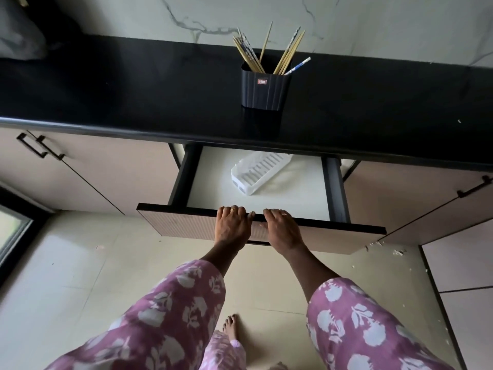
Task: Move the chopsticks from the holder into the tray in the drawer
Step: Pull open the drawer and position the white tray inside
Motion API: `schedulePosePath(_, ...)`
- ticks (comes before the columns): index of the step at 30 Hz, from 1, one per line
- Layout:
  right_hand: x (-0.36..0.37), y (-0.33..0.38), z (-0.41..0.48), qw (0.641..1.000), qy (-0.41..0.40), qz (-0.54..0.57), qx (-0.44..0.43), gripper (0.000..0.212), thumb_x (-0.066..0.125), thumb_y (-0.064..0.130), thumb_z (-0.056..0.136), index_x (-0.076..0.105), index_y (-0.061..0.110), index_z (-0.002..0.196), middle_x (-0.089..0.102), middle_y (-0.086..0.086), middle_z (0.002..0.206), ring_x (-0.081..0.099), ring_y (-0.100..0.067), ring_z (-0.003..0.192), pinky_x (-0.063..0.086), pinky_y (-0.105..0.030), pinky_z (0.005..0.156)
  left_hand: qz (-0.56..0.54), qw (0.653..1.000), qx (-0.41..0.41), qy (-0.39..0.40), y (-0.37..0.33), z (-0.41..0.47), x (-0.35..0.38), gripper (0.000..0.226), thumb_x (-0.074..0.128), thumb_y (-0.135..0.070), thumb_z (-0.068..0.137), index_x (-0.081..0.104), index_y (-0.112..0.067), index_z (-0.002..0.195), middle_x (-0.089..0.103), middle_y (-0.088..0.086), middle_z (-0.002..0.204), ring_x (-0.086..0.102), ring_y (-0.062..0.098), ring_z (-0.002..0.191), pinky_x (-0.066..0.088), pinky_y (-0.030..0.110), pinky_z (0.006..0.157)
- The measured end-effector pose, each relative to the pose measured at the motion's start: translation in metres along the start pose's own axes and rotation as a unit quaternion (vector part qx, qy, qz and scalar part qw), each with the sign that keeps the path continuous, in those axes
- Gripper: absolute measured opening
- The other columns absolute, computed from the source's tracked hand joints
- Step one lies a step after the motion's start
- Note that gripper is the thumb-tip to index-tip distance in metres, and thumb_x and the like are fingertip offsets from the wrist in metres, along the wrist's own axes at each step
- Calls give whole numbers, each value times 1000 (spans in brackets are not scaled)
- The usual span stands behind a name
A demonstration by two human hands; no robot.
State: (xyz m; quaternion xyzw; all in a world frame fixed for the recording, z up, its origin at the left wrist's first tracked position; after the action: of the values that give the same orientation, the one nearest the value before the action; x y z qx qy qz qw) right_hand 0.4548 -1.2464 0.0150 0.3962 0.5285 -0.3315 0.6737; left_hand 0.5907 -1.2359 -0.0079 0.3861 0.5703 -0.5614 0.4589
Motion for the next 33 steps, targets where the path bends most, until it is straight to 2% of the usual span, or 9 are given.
schedulePosePath(3,4,2,-17,998,50,27,17,24,50,18,94,58,2,111,67,-15,104,60,-32,101,45,-36,89,19,1000,-15,16,1,-20,3,40,39,-38,97,64,-6,95,66,14,99,56,34,99,31,38,95)
schedulePosePath(5,5,5,-33,998,60,25,15,28,45,20,96,54,6,118,65,-12,112,57,-30,108,43,-35,91,34,998,-27,36,1,-37,6,44,31,-41,99,61,-9,103,63,11,108,51,31,107,26,36,100)
schedulePosePath(11,5,27,-83,998,66,23,8,26,44,24,97,55,7,112,66,-10,110,58,-29,106,43,-35,86,45,997,-40,53,1,-92,5,47,24,-42,100,53,-10,118,55,11,124,44,28,120,18,36,111)
schedulePosePath(19,-1,42,-118,994,108,8,-9,29,43,30,97,52,9,113,65,-9,113,58,-28,109,46,-36,83,39,994,-55,81,2,-135,0,49,24,-44,99,49,-11,126,49,10,131,41,27,126,14,36,114)
schedulePosePath(23,-10,33,-112,990,137,-1,-39,37,43,42,94,55,10,109,67,-9,110,60,-29,107,45,-35,83,-12,989,-105,103,-3,-124,-10,52,26,-46,98,49,-9,127,53,13,132,42,28,126,22,36,111)
schedulePosePath(26,-17,18,-94,994,106,-7,-40,47,40,53,92,58,12,107,69,-8,106,62,-29,103,47,-34,80,-50,984,-150,84,-2,-94,-23,49,33,-43,97,49,-6,125,55,15,129,44,31,124,27,36,107)
schedulePosePath(29,-20,-1,-61,996,84,-18,17,49,34,51,96,60,11,105,70,-11,105,63,-31,102,48,-36,78,-75,969,-211,108,7,-55,-26,38,40,-31,93,50,-5,120,55,17,127,47,33,120,33,37,101)
schedulePosePath(33,-9,-33,-5,989,85,-6,117,44,34,41,99,62,8,107,69,-16,106,63,-33,102,48,-36,77,-175,914,-315,187,16,-5,-16,39,39,-25,94,50,0,122,54,19,129,52,34,118,42,33,91)
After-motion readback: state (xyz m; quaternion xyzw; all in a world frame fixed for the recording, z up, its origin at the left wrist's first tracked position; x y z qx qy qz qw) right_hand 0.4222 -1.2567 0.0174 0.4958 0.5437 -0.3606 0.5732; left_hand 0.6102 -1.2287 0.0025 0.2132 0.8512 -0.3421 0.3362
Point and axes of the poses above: each hand's wrist, its own z-axis towards the middle knuckle, its own x-axis out of the palm, y = z × x, the point moved 1 cm from there along z, towards the middle knuckle
